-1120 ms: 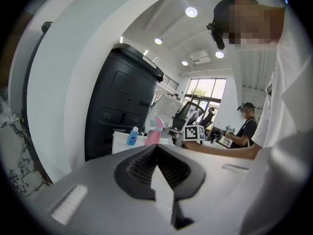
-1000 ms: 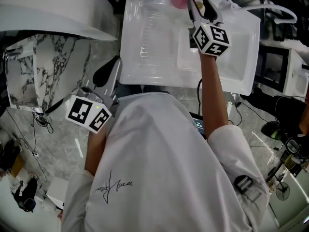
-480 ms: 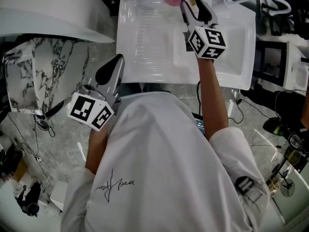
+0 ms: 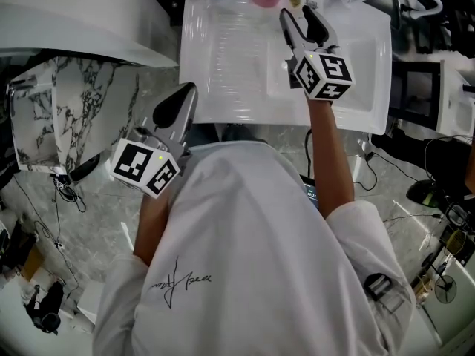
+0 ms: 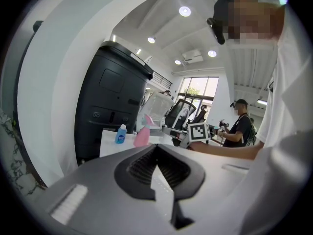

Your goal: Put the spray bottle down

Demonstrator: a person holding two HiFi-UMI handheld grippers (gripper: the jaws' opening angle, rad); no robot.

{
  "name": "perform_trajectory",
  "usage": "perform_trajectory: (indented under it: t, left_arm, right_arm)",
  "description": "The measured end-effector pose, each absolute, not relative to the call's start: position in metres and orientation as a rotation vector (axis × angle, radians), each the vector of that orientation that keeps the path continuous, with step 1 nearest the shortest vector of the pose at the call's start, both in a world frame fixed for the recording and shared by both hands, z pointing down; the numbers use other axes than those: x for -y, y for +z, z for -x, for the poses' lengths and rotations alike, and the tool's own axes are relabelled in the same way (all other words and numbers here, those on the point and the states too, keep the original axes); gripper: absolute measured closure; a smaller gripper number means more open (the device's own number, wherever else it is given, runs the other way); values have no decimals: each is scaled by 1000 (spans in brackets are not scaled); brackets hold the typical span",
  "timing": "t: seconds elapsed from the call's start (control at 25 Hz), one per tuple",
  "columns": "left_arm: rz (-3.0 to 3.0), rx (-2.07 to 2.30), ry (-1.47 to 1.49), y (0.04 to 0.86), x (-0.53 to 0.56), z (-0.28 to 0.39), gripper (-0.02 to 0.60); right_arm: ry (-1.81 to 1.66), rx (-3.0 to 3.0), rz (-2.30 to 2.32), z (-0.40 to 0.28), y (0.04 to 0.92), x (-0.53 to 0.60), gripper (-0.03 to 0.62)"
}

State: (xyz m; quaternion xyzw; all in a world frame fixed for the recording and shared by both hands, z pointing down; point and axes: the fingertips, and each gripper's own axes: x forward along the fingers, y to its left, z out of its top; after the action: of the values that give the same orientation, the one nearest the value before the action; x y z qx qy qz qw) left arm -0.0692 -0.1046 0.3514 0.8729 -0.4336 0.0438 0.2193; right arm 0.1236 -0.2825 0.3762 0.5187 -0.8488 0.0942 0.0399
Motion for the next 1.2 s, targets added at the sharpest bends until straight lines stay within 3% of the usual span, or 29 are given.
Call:
perform_trajectory:
  t: [1.2]
  left_arm:
    - [-2436,1224,74,344,87,68,577]
  right_arm:
    - [405,2591,-1552,-136,370,210,470]
